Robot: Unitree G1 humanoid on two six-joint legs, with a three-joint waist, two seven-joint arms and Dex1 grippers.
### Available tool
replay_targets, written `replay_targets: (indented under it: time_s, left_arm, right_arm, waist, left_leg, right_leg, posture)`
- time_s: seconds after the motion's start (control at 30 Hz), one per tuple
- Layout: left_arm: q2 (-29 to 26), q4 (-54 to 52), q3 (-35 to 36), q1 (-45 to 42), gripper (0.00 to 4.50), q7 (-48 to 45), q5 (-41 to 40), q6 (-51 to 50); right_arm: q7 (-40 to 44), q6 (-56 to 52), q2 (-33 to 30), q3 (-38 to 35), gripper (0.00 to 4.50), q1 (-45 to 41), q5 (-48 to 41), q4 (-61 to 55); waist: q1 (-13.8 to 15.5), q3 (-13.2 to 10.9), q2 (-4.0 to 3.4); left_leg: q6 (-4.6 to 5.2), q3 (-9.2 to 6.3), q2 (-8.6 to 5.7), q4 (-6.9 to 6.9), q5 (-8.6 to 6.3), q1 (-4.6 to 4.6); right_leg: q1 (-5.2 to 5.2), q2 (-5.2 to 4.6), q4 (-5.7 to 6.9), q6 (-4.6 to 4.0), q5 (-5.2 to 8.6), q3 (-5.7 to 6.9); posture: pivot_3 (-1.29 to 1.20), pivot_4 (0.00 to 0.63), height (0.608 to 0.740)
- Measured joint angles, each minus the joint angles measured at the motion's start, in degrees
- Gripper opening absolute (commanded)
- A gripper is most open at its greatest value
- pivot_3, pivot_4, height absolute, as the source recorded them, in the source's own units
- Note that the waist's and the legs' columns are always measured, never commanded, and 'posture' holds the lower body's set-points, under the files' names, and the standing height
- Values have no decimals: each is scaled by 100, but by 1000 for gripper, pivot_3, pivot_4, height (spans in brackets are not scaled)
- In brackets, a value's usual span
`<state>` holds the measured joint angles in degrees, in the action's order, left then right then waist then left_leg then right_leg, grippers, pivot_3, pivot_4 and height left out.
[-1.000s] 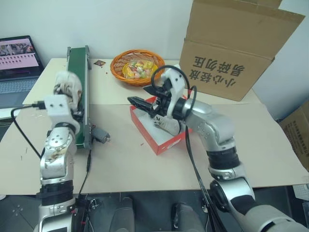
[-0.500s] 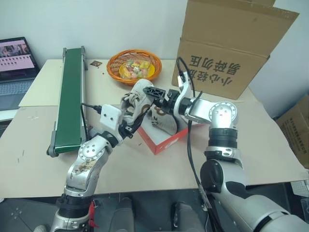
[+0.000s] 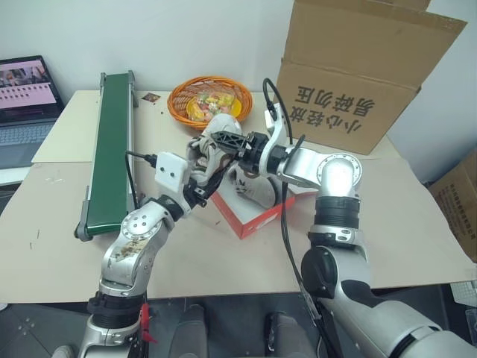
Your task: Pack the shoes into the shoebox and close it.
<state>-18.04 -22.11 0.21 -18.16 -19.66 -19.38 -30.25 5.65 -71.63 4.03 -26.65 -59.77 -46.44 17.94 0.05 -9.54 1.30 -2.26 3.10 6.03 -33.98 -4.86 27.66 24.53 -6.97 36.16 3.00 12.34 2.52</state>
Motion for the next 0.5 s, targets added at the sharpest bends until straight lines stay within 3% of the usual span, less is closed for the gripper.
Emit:
replay_targets:
  time_s: [0.17,0.47,0.5]
  left_arm:
    - [-8,-8,10,-25,2540,-13,3,18]
    - [-80,-92,-1,-101,2540,-13,104,37]
    - [-79,-89,-3,-103,2990,-13,110,38]
  right_arm:
    - [-49,-14,18,-89,549,0,-118,-7]
    - [-293,-30,186,-410,549,-1,-488,-49]
    - [-346,-30,188,-445,519,-1,-527,-47]
  waist:
    - [-7,0,0]
    - [0,0,0]
    - [1,0,0]
  left_leg:
    - [1,0,0,0,0,0]
    - [0,0,0,0,0,0]
    - [0,0,0,0,0,0]
  right_leg:
    - [1,0,1,0,0,0]
    - [0,0,1,1,0,0]
    - [-1,0,0,1,0,0]
  posture:
    - [0,150,720]
    - [0,150,720]
    - [0,150,720]
